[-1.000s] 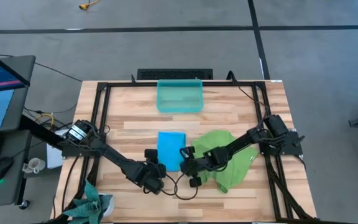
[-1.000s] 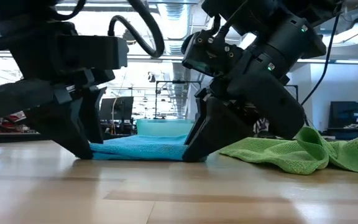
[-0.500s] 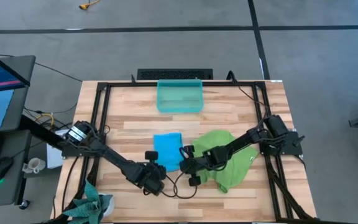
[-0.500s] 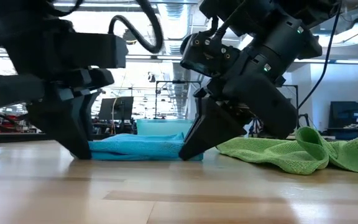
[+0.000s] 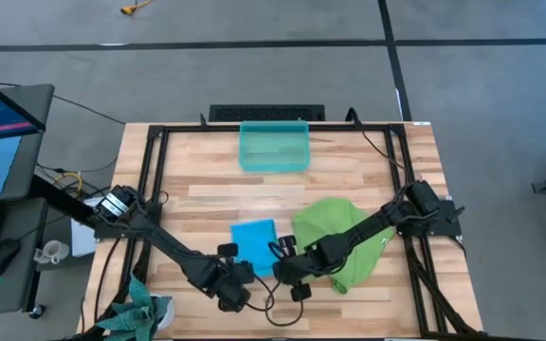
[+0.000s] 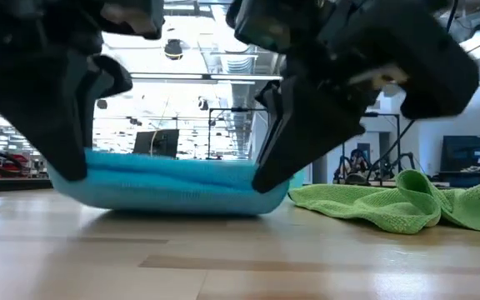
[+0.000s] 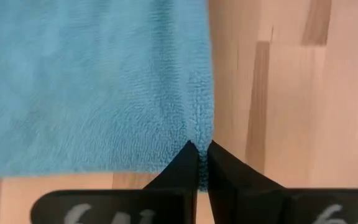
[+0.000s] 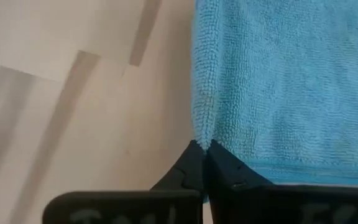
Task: Roll microfiber towels into tight, uniform cylinder then place into a basket
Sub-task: Roll the blue microfiber cloth
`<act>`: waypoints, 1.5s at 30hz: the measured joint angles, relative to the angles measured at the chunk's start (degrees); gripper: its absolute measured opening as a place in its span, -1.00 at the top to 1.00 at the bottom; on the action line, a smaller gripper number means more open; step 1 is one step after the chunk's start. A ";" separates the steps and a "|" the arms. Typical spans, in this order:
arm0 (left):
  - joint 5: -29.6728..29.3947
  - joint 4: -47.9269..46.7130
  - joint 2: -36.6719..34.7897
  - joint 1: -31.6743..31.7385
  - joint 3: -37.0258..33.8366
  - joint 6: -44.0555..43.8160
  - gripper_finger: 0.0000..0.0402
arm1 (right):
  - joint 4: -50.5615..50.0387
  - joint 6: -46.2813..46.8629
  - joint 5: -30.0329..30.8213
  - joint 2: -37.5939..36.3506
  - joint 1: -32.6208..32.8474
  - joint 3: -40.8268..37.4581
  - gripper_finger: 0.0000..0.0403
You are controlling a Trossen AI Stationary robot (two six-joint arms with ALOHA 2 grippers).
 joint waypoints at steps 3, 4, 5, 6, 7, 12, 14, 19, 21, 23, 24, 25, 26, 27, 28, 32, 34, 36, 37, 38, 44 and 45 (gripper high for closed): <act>-0.21 -3.08 0.00 -0.57 2.58 -2.82 0.97 | -3.38 2.57 0.04 -0.01 0.47 2.12 0.93; -0.24 -3.77 -0.01 -0.82 3.42 -3.50 0.97 | -4.61 3.40 -0.09 -0.02 0.66 2.91 0.94; -0.17 -4.28 -0.03 -1.04 4.21 -4.21 0.97 | -5.73 4.20 -0.31 -0.02 0.89 3.69 0.95; 0.06 -4.48 -0.04 -1.29 4.91 -4.97 0.97 | -6.92 5.07 -0.46 -0.03 1.33 4.54 0.95; 0.52 -4.39 -0.04 -1.52 5.58 -5.56 0.96 | -8.28 5.79 -0.53 -0.04 1.77 5.43 0.95; 1.56 -4.41 -0.17 -2.33 7.07 -8.13 0.96 | -11.22 5.66 -0.51 -0.13 3.71 8.41 0.90; 1.28 -5.66 -0.17 -2.33 7.07 -9.10 0.96 | -10.59 3.87 0.13 -0.13 3.48 8.55 0.91; -2.88 -11.24 -0.17 -1.40 7.06 -12.76 0.96 | -10.56 3.64 1.02 0.03 -0.15 8.53 0.95; -3.91 -13.31 -0.17 -0.87 7.05 -13.64 0.96 | -10.54 3.64 1.04 0.09 -1.86 8.51 0.94; -4.64 -15.02 -0.18 -0.20 6.92 -14.53 0.96 | -10.41 3.90 0.81 0.09 -3.45 8.51 0.92; -4.72 -14.90 -0.26 0.30 6.43 -14.84 0.96 | -10.54 4.51 0.58 0.09 -4.07 8.51 0.92; -4.70 -14.89 -0.26 0.70 5.94 -14.93 0.96 | -10.68 5.10 0.12 0.09 -4.53 8.50 0.92; -4.54 -14.87 -0.26 1.01 5.38 -14.95 0.96 | -10.55 5.31 -0.61 0.09 -4.92 8.32 0.92; -4.24 -14.71 -0.26 1.33 4.85 -14.95 0.96 | -10.44 5.39 -1.23 0.09 -5.23 8.22 0.94; -3.76 -14.22 -0.26 1.59 4.24 -14.95 0.96 | -10.40 5.43 -1.67 0.09 -5.45 8.08 0.95; -2.97 -13.01 -0.26 2.59 1.86 -14.95 0.96 | -9.97 6.88 -2.72 0.09 -5.22 8.07 0.96; -2.95 -12.81 -0.31 3.26 1.44 -14.91 0.96 | -10.08 7.86 -3.36 0.09 -5.24 8.05 0.94; -2.95 -12.55 -0.31 4.19 0.94 -14.65 0.96 | -10.54 8.39 -3.28 0.09 -5.31 8.07 0.93; -2.94 -12.32 -0.31 4.74 0.79 -14.30 0.96 | -10.75 8.41 -3.28 0.09 -5.49 7.94 0.94; -2.89 -12.30 -0.31 5.21 0.74 -13.87 0.96 | -10.30 8.42 -3.28 0.09 -5.73 7.45 0.95; -2.94 -11.96 -0.31 7.29 0.71 -11.84 0.96 | -7.27 10.35 -2.86 0.09 -7.37 3.61 0.96; -3.12 -11.94 -0.31 7.46 0.69 -11.61 0.96 | -7.26 10.37 -2.20 0.09 -7.52 3.41 0.95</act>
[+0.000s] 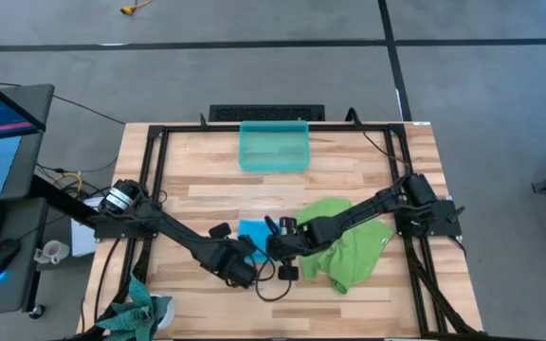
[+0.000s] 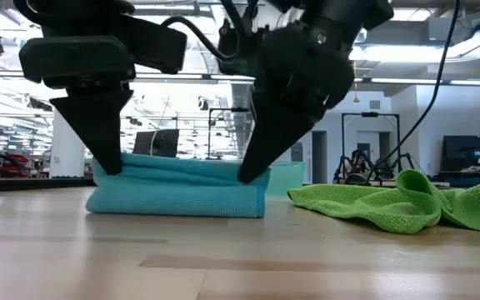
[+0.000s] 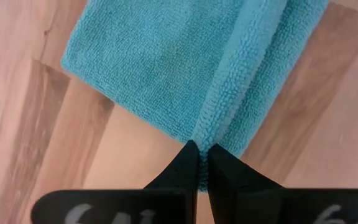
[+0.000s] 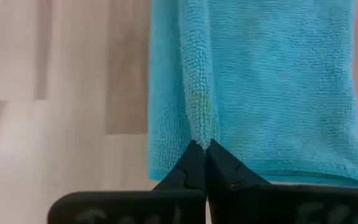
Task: Roll microfiber towels into tight, uniform cylinder then place into a basket
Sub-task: Roll the blue microfiber cloth
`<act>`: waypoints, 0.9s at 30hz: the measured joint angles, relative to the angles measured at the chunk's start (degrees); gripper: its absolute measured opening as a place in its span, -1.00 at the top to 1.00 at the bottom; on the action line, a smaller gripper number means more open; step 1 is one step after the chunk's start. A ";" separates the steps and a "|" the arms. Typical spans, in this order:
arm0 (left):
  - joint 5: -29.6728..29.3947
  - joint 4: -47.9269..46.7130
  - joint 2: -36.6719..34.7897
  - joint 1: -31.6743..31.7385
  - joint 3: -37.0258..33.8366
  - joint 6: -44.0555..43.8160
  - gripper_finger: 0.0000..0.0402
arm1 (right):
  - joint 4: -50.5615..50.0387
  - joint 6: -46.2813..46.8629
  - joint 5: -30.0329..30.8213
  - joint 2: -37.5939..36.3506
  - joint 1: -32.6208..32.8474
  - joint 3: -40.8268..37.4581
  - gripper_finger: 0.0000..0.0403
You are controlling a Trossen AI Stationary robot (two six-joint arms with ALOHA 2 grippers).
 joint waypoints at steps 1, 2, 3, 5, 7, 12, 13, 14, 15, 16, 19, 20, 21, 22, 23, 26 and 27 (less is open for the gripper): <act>-0.05 -0.02 0.00 0.20 0.00 0.15 0.96 | 0.07 0.02 1.06 0.00 -0.05 -0.15 0.94; -0.11 -0.06 0.00 0.32 -0.02 0.16 0.96 | 0.28 0.03 1.98 -0.01 -0.12 -0.39 0.94; -0.20 -0.06 0.00 0.44 -0.04 0.14 0.96 | 0.66 0.05 2.48 -0.02 -0.45 -0.76 0.94; -0.44 0.27 0.00 0.47 -0.04 0.26 0.96 | 1.21 0.30 2.64 -0.02 -0.98 -1.42 0.96; -0.49 0.92 0.00 0.45 -0.04 1.37 0.96 | 2.16 1.01 2.64 -0.02 -1.53 -2.37 0.97; -1.76 2.93 0.02 0.44 -0.07 3.60 0.96 | 3.73 2.56 1.33 -0.02 -2.40 -4.29 0.94; -2.31 3.00 0.02 0.42 -0.07 3.64 0.96 | 3.72 2.65 1.36 -0.02 -2.42 -4.30 0.93; -2.64 3.02 0.02 0.40 -0.07 3.68 0.96 | 3.72 2.66 1.42 -0.02 -2.41 -4.32 0.93; -2.93 2.98 0.02 0.40 -0.07 3.78 0.94 | 3.71 2.66 1.44 -0.02 -2.40 -4.32 0.94; -2.98 3.01 0.02 0.42 -0.07 4.24 0.92 | 3.69 2.67 1.46 -0.02 -2.46 -4.32 0.95; -3.43 2.93 0.02 0.39 -0.07 5.27 0.80 | 3.25 2.67 1.46 -0.02 -2.63 -4.38 0.97; -3.59 2.85 0.02 0.36 -0.07 5.27 0.74 | 3.19 2.67 1.46 -0.02 -2.64 -4.41 0.97; -3.59 2.79 0.02 0.35 -0.09 5.31 0.69 | 3.08 2.67 1.49 -0.02 -2.62 -4.42 0.96; -3.59 2.71 0.02 0.31 -0.09 5.57 0.63 | 3.07 2.67 1.49 -0.02 -2.61 -4.43 0.95; -3.57 2.76 0.02 0.31 -0.11 6.17 0.57 | 3.09 2.67 1.50 -0.02 -2.61 -4.43 0.94; -2.51 2.80 0.02 0.31 -0.11 8.95 0.41 | 3.15 2.67 1.48 -0.02 -2.61 -4.43 0.93; -2.04 2.72 0.04 0.31 -0.11 9.55 0.36 | 3.17 2.67 1.48 -0.02 -2.61 -4.43 0.93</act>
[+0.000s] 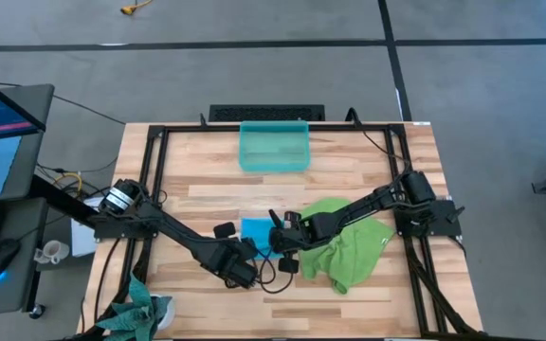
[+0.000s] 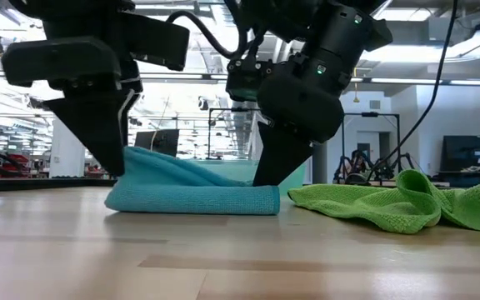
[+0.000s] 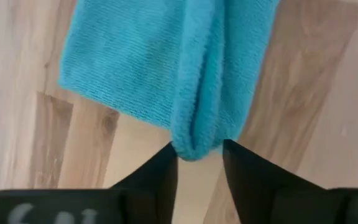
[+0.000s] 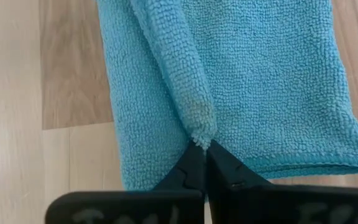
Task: Roll microfiber towels into tight, uniform cylinder then place into a basket
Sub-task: Roll the blue microfiber cloth
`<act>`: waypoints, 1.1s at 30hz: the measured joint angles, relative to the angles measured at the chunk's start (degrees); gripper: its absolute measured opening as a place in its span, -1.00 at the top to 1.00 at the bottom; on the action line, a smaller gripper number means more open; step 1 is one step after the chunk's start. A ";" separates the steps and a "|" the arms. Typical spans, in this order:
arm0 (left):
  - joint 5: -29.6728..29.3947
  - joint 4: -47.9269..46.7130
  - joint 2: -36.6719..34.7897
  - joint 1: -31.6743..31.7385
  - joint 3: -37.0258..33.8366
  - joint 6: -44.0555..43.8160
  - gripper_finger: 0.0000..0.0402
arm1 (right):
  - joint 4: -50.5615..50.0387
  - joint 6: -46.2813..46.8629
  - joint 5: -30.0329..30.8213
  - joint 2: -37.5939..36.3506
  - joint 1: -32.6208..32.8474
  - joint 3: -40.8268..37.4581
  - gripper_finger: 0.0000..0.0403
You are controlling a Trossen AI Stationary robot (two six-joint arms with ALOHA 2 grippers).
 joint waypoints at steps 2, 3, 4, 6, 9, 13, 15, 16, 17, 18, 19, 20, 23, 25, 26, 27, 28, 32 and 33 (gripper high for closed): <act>-0.21 -1.07 -0.06 -0.41 0.00 0.17 0.31 | 0.04 0.00 0.02 0.00 0.00 0.00 0.95; -0.78 -2.03 -0.19 -0.78 0.00 -0.15 0.29 | 0.05 0.00 0.02 0.00 0.00 0.00 0.96; -1.48 -3.00 -0.50 -1.37 0.00 -0.77 0.29 | 0.09 0.00 0.02 0.00 0.00 0.00 0.96; -3.11 -5.27 -1.88 -2.72 0.00 -3.07 0.29 | 0.11 0.00 0.02 0.00 -0.02 0.00 0.95; -7.52 -7.00 -4.08 -5.50 0.04 -6.52 0.32 | 0.19 0.00 0.00 0.00 -0.02 0.00 0.93; -16.34 -3.31 -5.36 -9.93 0.11 -4.58 0.36 | 0.29 0.00 0.00 0.00 -0.02 0.00 0.95; -20.86 0.51 -4.82 -11.49 -0.05 -1.36 0.38 | 0.31 0.00 0.00 0.00 -0.02 0.00 0.95; -22.38 3.62 -4.54 -11.86 -0.68 0.30 0.39 | 0.31 -0.02 0.00 0.00 -0.02 0.00 0.95; -23.13 6.78 -4.12 -12.02 -1.60 2.10 0.39 | 0.31 0.00 0.00 0.00 -0.02 0.00 0.95; -23.18 9.43 -3.79 -11.91 -2.62 3.77 0.40 | 0.33 -0.01 0.00 0.00 -0.02 0.00 0.94; -22.82 11.90 -3.67 -11.64 -3.85 5.41 0.41 | 0.32 0.00 0.00 0.00 -0.02 0.01 0.93; -22.29 14.92 -3.68 -11.26 -5.26 6.90 0.42 | 0.31 0.00 0.00 0.00 -0.02 0.00 0.93; -21.24 22.05 -3.69 -9.91 -9.33 9.92 0.44 | 0.29 0.00 0.00 0.00 -0.02 0.02 0.92; -20.89 23.24 -3.72 -8.70 -10.84 10.77 0.46 | 0.24 -0.01 0.00 0.00 -0.02 0.02 0.94; -20.37 23.84 -3.77 -7.94 -11.43 10.74 0.47 | 0.23 -0.01 0.00 0.00 -0.02 0.02 0.95; -19.53 24.09 -3.81 -7.05 -12.08 10.49 0.48 | 0.22 -0.01 0.00 0.00 -0.02 0.02 0.95; -18.95 24.05 -3.82 -6.24 -12.83 10.15 0.49 | 0.19 0.00 0.00 0.00 -0.02 0.02 0.95; -18.22 24.10 -3.82 -3.86 -15.11 8.16 0.52 | 0.07 -0.01 -0.15 0.00 -0.02 0.06 0.91; -17.89 24.15 -3.82 -3.54 -15.52 7.63 0.53 | 0.05 0.00 -0.57 0.00 -0.02 0.07 0.90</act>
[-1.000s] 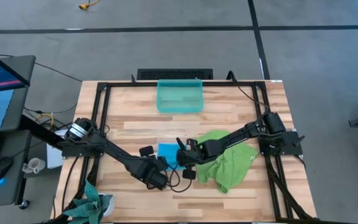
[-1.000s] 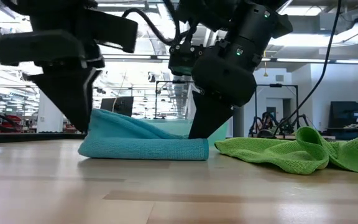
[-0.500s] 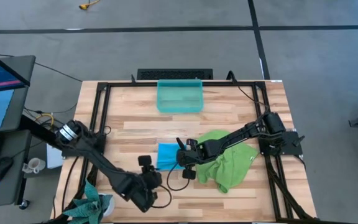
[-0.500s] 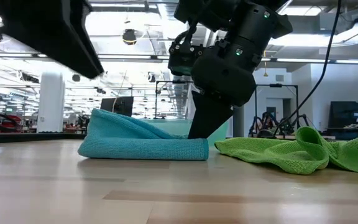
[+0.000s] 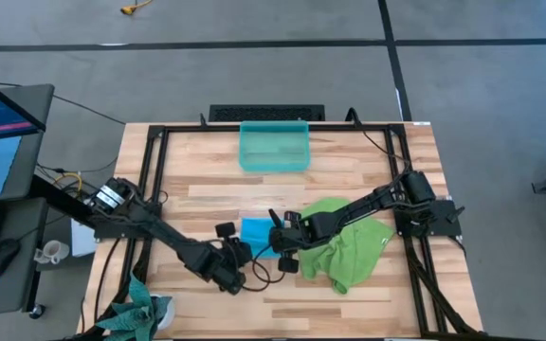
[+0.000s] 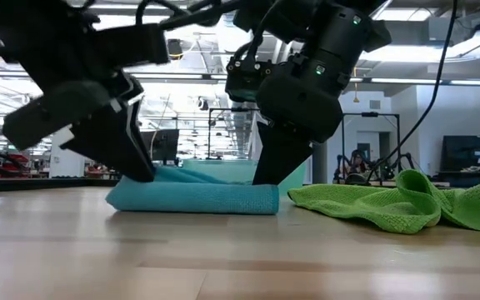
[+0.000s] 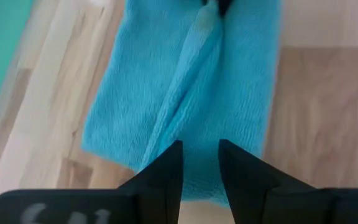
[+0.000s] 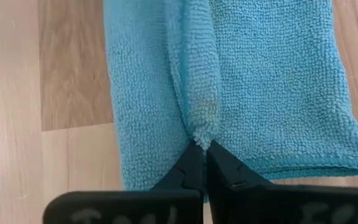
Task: Roll microfiber towels into tight, uniform cylinder then place into a basket
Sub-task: Roll the blue microfiber cloth
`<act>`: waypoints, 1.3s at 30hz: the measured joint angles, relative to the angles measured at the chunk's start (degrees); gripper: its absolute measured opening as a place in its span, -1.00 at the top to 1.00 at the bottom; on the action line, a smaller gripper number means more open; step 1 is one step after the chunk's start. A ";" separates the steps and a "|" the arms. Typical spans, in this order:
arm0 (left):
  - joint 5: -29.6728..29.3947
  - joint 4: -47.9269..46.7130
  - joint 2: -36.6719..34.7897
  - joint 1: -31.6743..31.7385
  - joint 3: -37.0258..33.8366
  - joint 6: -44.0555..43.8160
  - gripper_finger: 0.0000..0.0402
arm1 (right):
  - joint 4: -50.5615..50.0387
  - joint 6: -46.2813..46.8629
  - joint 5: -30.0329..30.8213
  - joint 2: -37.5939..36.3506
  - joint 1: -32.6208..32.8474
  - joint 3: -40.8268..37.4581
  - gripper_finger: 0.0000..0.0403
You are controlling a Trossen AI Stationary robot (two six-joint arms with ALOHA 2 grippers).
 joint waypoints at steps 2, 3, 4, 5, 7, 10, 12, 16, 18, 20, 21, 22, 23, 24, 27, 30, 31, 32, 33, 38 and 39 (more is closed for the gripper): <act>1.61 0.07 0.00 0.52 -0.46 -0.98 0.55 | -0.02 -0.02 -0.83 0.00 0.01 0.02 0.89; 2.58 0.54 0.00 0.67 -0.67 -1.26 0.56 | -0.02 -0.02 -0.94 0.00 0.07 0.02 0.89; 3.67 1.66 0.00 0.80 -1.14 -1.43 0.57 | -0.02 -0.01 -0.91 0.00 0.14 0.02 0.89; 4.68 2.65 0.00 0.85 -1.61 -1.45 0.57 | 0.00 0.00 -0.89 0.00 0.20 0.02 0.89; 6.10 5.35 0.00 0.86 -2.81 -1.18 0.59 | 0.02 -0.02 -0.76 0.00 0.39 0.02 0.86; 6.59 7.84 -0.06 0.86 -4.10 -1.16 0.60 | 0.02 -0.02 -0.76 0.00 0.44 0.02 0.76; 6.67 7.93 -0.07 0.86 -4.11 -1.23 0.61 | 0.07 -0.02 -0.75 0.00 0.44 0.02 0.66; 7.01 9.13 -0.07 0.86 -4.18 -0.94 0.61 | -0.09 -0.02 -0.92 0.02 0.35 0.02 0.43; 7.07 9.18 -0.07 0.86 -4.18 -0.98 0.61 | -1.40 0.52 -1.03 -0.49 -0.13 0.02 0.34; 7.14 9.18 -0.07 0.86 -4.18 -1.00 0.61 | -3.50 2.24 -1.11 -1.80 -0.35 0.02 0.28; 7.13 9.19 -0.07 0.86 -4.18 -1.00 0.61 | -4.55 2.69 -1.01 -2.75 -0.39 0.02 0.26; 7.12 9.20 -0.07 0.86 -4.18 -1.02 0.61 | -5.22 2.82 -0.67 -3.65 -0.38 0.02 0.25; 7.13 9.20 -0.07 0.86 -4.18 -1.02 0.61 | -5.32 2.84 -0.61 -4.46 -0.35 0.02 0.24; 7.12 9.20 -0.07 0.88 -4.18 -1.02 0.61 | -5.50 2.84 -0.61 -5.27 -0.10 0.02 0.23; 7.12 9.20 -0.07 0.90 -4.18 -1.02 0.61 | -5.66 2.10 -0.18 -8.14 1.38 0.00 0.25; 7.10 9.24 -0.04 0.90 -4.18 -1.00 0.61 | -5.14 -1.89 2.96 -10.01 3.79 0.04 0.28; 7.09 9.23 -0.04 0.90 -4.18 -1.01 0.61 | -3.91 -4.24 4.13 -10.05 4.71 0.04 0.30; 7.12 9.23 -0.04 0.90 -4.18 -1.01 0.61 | -2.12 -6.61 5.01 -9.83 5.74 0.04 0.31; 7.14 9.29 -0.04 0.90 -4.18 -1.02 0.61 | -0.30 -8.92 5.77 -9.46 6.65 0.04 0.32; 7.12 9.52 -0.02 0.90 -4.18 -1.01 0.61 | 5.72 -18.71 6.39 -3.85 9.18 -0.12 0.37; 7.12 9.54 -0.02 0.90 -4.19 -1.02 0.61 | 5.78 -19.54 6.63 -2.91 9.14 -0.19 0.39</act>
